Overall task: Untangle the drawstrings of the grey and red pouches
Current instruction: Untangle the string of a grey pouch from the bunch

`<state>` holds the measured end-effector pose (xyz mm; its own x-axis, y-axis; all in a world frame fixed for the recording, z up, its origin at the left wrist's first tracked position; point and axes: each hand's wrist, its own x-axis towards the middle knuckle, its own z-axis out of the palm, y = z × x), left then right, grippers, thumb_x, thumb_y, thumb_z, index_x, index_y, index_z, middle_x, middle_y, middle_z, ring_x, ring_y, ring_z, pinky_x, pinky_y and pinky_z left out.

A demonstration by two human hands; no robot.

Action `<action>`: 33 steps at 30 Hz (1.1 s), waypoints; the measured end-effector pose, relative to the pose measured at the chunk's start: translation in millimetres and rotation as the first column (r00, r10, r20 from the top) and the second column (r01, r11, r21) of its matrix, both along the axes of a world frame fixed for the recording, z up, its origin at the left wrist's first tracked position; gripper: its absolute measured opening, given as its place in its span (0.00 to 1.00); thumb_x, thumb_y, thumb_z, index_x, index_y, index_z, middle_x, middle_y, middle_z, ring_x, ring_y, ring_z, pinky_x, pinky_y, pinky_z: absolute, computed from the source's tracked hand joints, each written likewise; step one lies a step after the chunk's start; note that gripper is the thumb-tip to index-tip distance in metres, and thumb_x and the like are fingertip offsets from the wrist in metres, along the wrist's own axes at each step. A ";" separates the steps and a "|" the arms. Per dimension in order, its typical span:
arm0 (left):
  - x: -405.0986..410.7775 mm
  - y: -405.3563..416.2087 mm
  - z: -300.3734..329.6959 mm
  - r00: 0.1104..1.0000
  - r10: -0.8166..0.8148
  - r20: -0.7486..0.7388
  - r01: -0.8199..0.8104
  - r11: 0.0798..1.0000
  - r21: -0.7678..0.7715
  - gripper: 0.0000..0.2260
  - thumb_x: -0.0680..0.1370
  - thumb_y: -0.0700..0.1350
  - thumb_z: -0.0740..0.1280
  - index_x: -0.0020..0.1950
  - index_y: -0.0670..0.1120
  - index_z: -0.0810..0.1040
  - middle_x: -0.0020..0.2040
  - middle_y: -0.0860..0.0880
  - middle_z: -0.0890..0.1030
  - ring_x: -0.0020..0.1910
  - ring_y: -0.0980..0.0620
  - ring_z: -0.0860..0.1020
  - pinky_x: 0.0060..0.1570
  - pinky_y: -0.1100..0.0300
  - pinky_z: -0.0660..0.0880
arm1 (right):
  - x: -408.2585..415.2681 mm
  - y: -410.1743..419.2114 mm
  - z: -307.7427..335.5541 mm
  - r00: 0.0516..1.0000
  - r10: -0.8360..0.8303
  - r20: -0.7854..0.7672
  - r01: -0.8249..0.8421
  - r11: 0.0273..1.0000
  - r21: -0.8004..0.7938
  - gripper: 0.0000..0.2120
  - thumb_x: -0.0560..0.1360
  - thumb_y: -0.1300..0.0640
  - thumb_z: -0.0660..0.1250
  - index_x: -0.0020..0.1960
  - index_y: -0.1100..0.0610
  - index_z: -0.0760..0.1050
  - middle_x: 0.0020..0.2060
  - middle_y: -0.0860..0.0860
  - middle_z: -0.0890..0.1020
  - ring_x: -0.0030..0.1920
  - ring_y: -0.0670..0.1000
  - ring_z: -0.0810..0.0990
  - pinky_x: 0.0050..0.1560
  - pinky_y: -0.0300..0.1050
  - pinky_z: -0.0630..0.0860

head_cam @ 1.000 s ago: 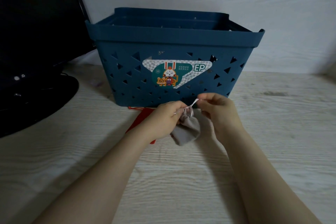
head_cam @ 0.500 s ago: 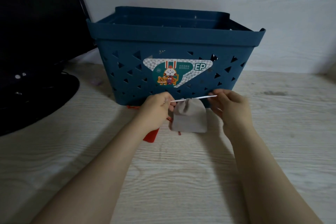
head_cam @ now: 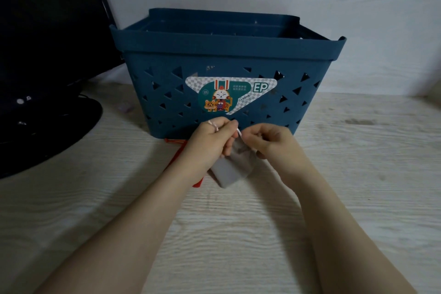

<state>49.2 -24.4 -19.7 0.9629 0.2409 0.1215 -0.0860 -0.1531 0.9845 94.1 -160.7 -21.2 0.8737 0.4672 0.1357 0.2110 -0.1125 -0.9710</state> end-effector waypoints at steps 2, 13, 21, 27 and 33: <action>-1.0 -1.3 -0.5 0.999 0.024 0.028 -0.025 1.000 0.009 0.13 0.79 0.45 0.61 0.34 0.44 0.74 0.26 0.48 0.68 0.24 0.57 0.66 0.25 0.67 0.63 | -1.6 2.0 -2.3 0.998 0.034 0.053 -0.033 0.999 -0.028 0.04 0.74 0.63 0.68 0.41 0.61 0.80 0.28 0.48 0.77 0.27 0.41 0.70 0.30 0.33 0.67; 2.1 -6.2 -11.7 0.996 -0.088 0.017 0.084 0.981 0.178 0.06 0.74 0.42 0.70 0.41 0.51 0.74 0.40 0.47 0.78 0.43 0.51 0.77 0.50 0.50 0.74 | -3.3 3.0 1.8 0.963 0.079 -0.257 0.003 0.952 0.306 0.09 0.77 0.64 0.61 0.39 0.60 0.75 0.33 0.54 0.78 0.33 0.47 0.76 0.31 0.35 0.73; 4.3 -4.9 -12.5 0.996 -0.047 0.078 0.033 0.983 0.180 0.09 0.75 0.40 0.67 0.37 0.52 0.77 0.33 0.54 0.77 0.36 0.56 0.74 0.42 0.57 0.70 | -5.6 7.0 2.6 0.977 0.020 -0.211 0.041 0.960 0.278 0.11 0.79 0.63 0.56 0.45 0.60 0.76 0.29 0.53 0.72 0.29 0.45 0.68 0.31 0.37 0.64; -1.2 -10.2 0.2 0.990 -0.137 0.005 0.125 0.883 -0.453 0.09 0.76 0.39 0.62 0.36 0.45 0.75 0.31 0.51 0.75 0.33 0.56 0.73 0.39 0.62 0.67 | 2.4 2.6 4.0 0.949 -0.049 -0.312 0.184 0.888 0.422 0.13 0.81 0.63 0.51 0.50 0.57 0.74 0.23 0.46 0.67 0.24 0.42 0.64 0.25 0.33 0.64; -3.8 -10.2 1.5 0.971 -0.236 -0.040 0.207 0.912 -0.353 0.18 0.74 0.44 0.63 0.23 0.49 0.68 0.32 0.47 0.69 0.31 0.56 0.68 0.35 0.62 0.66 | 2.6 -2.0 7.7 0.981 -0.172 0.091 0.126 0.917 0.378 0.12 0.81 0.64 0.51 0.49 0.56 0.73 0.31 0.45 0.79 0.34 0.42 0.76 0.40 0.34 0.71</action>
<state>45.4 -34.5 -18.2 0.9994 0.0330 -0.0104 0.0032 0.2097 0.9778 96.7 -162.7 -13.5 0.8954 0.2294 0.3816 0.3374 0.2096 -0.9177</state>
